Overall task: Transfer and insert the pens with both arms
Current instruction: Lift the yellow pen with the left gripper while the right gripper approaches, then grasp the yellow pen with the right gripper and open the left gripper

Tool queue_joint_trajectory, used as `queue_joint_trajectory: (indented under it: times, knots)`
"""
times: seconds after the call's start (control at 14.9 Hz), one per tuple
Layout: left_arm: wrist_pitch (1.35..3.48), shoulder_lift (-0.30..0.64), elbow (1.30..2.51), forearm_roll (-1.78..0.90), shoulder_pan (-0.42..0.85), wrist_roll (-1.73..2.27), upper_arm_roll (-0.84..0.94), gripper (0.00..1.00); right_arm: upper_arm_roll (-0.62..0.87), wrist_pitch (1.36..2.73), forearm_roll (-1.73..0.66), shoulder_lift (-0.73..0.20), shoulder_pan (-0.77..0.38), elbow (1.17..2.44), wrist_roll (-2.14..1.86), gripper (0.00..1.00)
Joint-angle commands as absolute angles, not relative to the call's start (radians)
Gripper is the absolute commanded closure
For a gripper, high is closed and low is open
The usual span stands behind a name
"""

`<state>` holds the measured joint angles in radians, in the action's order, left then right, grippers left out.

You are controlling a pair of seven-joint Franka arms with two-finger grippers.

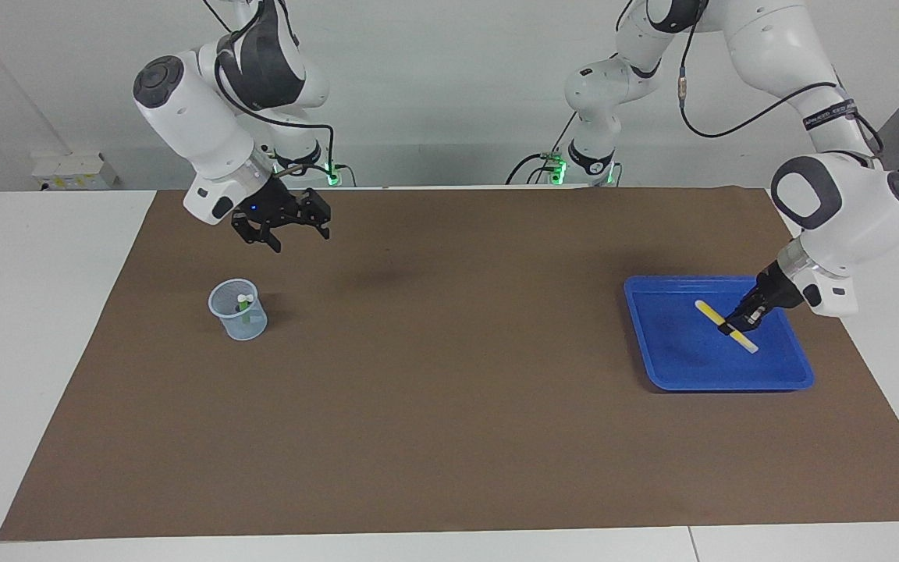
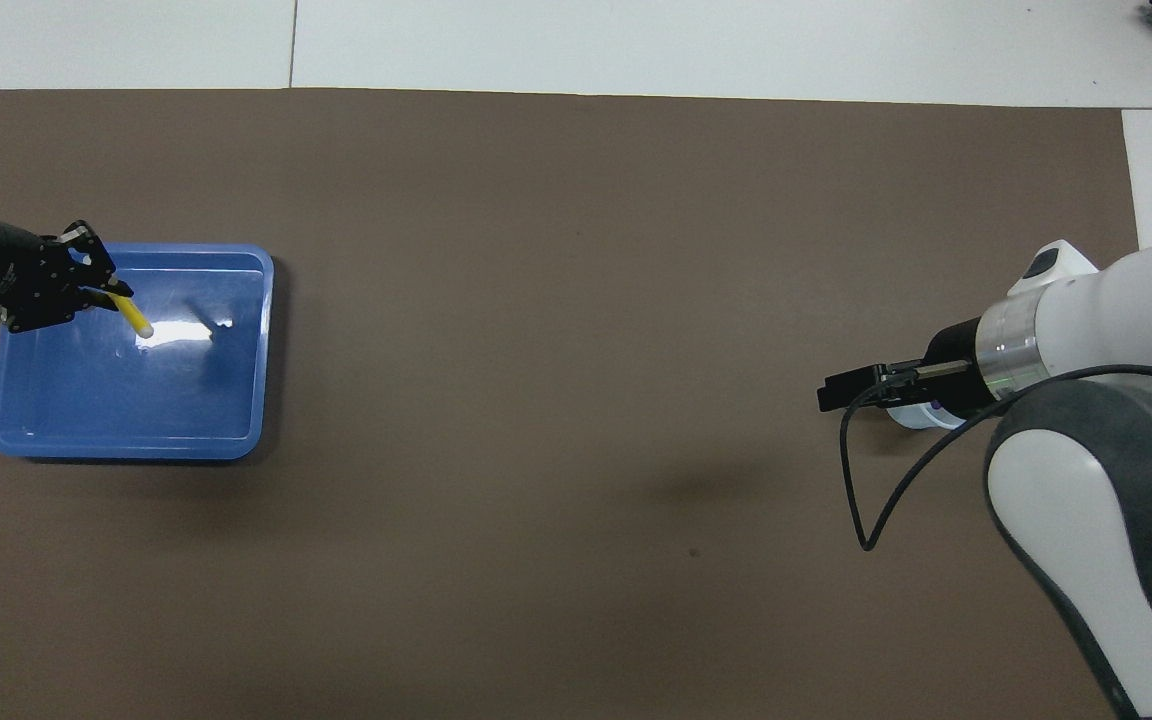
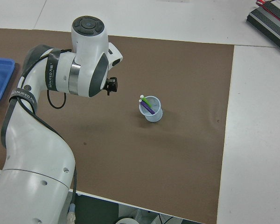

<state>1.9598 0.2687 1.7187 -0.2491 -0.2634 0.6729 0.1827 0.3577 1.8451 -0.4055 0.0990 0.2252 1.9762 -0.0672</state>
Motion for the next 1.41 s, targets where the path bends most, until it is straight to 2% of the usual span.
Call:
queue_joint_trajectory:
  times: [0.0, 0.27, 0.6, 0.87, 1.07, 1.34]
  knots:
    - [1.928, 0.213, 1.736, -0.325, -0.194, 0.863, 0.169, 1.0, 0.362, 1.842, -0.504, 0.107, 0.207, 1.959, -0.055, 0.0]
    - [1.934, 0.169, 1.73, -0.393, -0.085, 1.203, 0.169, 1.0, 0.362, 1.85, -0.665, 0.106, 0.178, 1.942, -0.052, 0.0]
    - [1.965, 0.14, 1.727, -0.451, 0.066, 1.589, 0.205, 1.0, 0.364, 1.988, -0.77, 0.104, 0.063, 1.944, 0.006, 0.0]
    - [1.99, 0.063, 1.732, -0.489, 0.106, 1.764, 0.261, 1.0, 0.364, 2.077, -0.772, 0.098, -0.026, 1.944, 0.051, 0.0]
    - [1.973, -0.014, 1.743, -0.532, 0.11, 1.824, 0.27, 1.0, 0.364, 2.091, -0.772, 0.097, -0.035, 1.944, 0.054, 0.0]
    - [2.006, -0.035, 1.778, -0.543, 0.198, 1.9, 0.272, 1.0, 0.376, 2.109, -0.804, 0.092, -0.037, 1.93, 0.063, 0.0]
